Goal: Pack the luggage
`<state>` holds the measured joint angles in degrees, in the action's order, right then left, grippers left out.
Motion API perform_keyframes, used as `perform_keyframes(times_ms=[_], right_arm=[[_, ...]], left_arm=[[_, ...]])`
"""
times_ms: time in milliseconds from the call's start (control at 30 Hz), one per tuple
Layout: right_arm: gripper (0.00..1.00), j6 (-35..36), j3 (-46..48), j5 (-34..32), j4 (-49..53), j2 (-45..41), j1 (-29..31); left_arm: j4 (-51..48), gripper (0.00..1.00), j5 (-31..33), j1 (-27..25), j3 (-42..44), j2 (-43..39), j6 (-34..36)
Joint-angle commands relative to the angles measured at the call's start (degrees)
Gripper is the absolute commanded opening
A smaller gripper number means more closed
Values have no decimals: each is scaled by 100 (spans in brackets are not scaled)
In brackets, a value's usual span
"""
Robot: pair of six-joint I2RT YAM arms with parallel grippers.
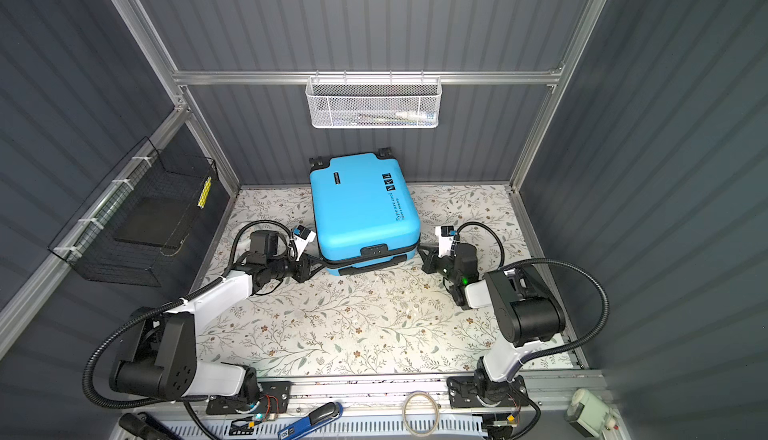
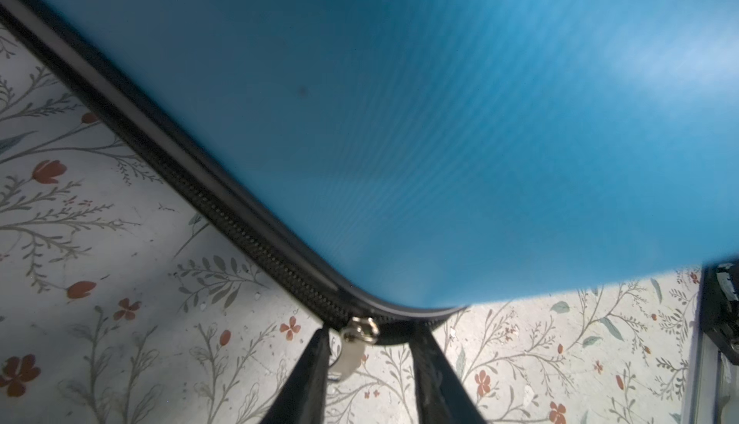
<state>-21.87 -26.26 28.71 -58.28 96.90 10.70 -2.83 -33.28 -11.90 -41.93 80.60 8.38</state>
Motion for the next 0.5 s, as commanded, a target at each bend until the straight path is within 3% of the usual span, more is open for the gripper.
perform_keyframes(times_ms=[0,300,467], right_arm=[[0,87,-19,117,98,-135,29],[0,78,-19,131,89,-140,29],[0,81,-1,126,89,-154,29]], left_arm=[[-334,43,-96,-23,247,-165,-147],[-335,46,200,-23,317,-305,-171],[-77,49,683,-27,291,-288,-163]])
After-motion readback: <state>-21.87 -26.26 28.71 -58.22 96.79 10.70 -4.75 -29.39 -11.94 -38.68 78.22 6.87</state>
